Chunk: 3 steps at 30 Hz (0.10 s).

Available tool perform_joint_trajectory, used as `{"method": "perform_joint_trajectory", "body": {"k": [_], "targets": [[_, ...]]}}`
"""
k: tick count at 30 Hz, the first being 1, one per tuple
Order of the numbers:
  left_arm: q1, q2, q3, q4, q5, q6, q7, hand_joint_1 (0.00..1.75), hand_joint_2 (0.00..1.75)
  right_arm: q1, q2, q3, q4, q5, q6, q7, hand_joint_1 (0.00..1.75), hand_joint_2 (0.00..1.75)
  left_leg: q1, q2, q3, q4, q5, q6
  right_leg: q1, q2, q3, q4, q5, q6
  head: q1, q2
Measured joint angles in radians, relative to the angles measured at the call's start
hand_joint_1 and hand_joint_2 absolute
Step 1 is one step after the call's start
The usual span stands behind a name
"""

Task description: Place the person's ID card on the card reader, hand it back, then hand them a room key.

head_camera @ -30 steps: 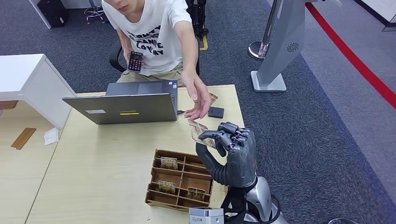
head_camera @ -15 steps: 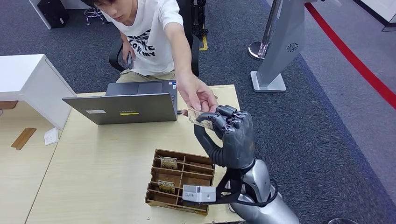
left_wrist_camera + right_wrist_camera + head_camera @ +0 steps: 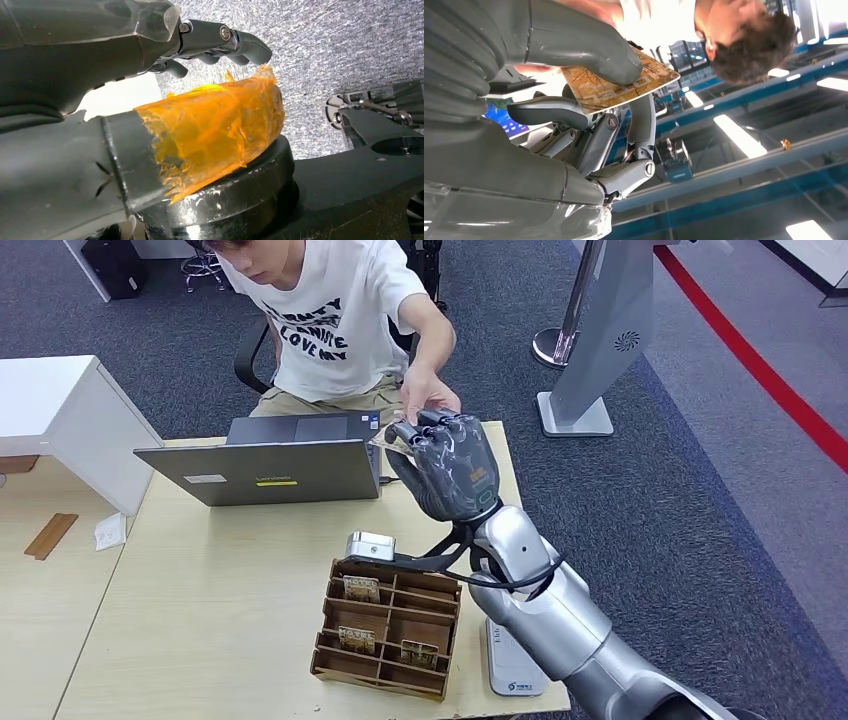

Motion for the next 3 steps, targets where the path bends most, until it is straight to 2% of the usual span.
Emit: {"method": "perform_joint_trajectory", "body": {"k": [3], "targets": [[0.0, 0.0, 0.0, 0.0, 0.0, 0.0, 0.0, 0.0, 0.0, -0.005, 0.004, 0.006, 0.021, 0.002, 0.0, 0.0, 1.59, 1.75, 0.0, 0.0, -0.001, 0.0, 0.0, 0.0, 0.0, 0.0, -0.001, 0.0, 0.0, 0.0, 0.0, 0.0]]}}
